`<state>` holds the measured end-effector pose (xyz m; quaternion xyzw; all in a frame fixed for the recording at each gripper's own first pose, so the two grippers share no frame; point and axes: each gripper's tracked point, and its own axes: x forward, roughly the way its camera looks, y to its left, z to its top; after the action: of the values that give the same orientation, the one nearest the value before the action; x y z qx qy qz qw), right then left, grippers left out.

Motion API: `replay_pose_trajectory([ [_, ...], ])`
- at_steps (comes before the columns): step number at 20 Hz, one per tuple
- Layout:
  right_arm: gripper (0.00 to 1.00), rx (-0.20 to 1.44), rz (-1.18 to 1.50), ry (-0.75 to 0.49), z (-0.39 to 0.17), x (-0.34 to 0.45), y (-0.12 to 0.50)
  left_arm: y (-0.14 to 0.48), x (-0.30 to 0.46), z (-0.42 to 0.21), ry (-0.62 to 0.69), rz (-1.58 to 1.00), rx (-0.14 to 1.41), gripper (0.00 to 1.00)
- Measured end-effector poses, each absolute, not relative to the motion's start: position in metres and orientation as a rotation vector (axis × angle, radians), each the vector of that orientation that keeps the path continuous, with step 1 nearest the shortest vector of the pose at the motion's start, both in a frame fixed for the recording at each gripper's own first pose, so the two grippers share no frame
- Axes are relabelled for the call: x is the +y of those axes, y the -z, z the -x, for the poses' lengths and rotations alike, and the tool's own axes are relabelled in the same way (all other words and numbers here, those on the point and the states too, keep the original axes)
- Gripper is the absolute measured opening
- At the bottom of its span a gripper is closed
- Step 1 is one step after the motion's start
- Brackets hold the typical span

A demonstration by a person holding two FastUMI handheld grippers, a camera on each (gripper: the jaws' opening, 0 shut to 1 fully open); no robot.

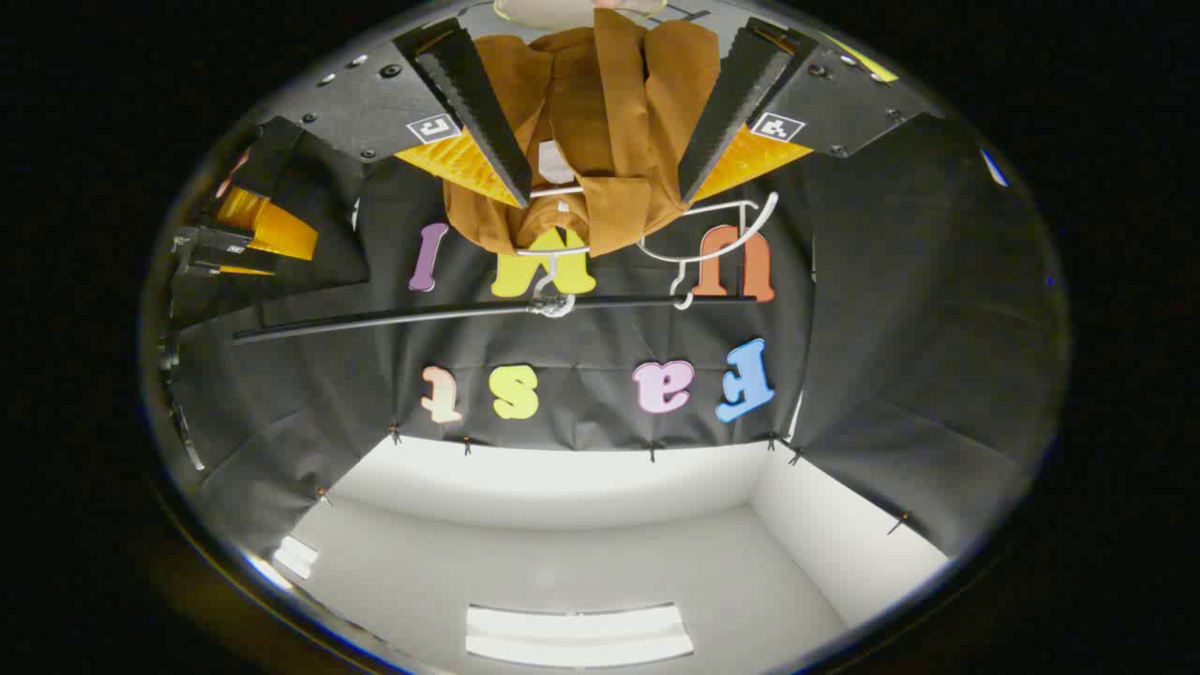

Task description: Grasp the clothes on the hanger with both hands and then place them into the laundry hamper below.

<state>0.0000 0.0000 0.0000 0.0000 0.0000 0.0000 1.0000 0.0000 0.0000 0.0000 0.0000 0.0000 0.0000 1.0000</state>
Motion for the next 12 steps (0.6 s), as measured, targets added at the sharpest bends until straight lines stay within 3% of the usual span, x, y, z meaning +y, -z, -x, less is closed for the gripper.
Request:
replay_pose_trajectory([
  [12, 0.96, 0.025, -0.044, -0.041, -0.016, -0.016, 0.023, -0.006, -0.009, 0.006, -0.079, -0.018, -0.022, 1.0],
])
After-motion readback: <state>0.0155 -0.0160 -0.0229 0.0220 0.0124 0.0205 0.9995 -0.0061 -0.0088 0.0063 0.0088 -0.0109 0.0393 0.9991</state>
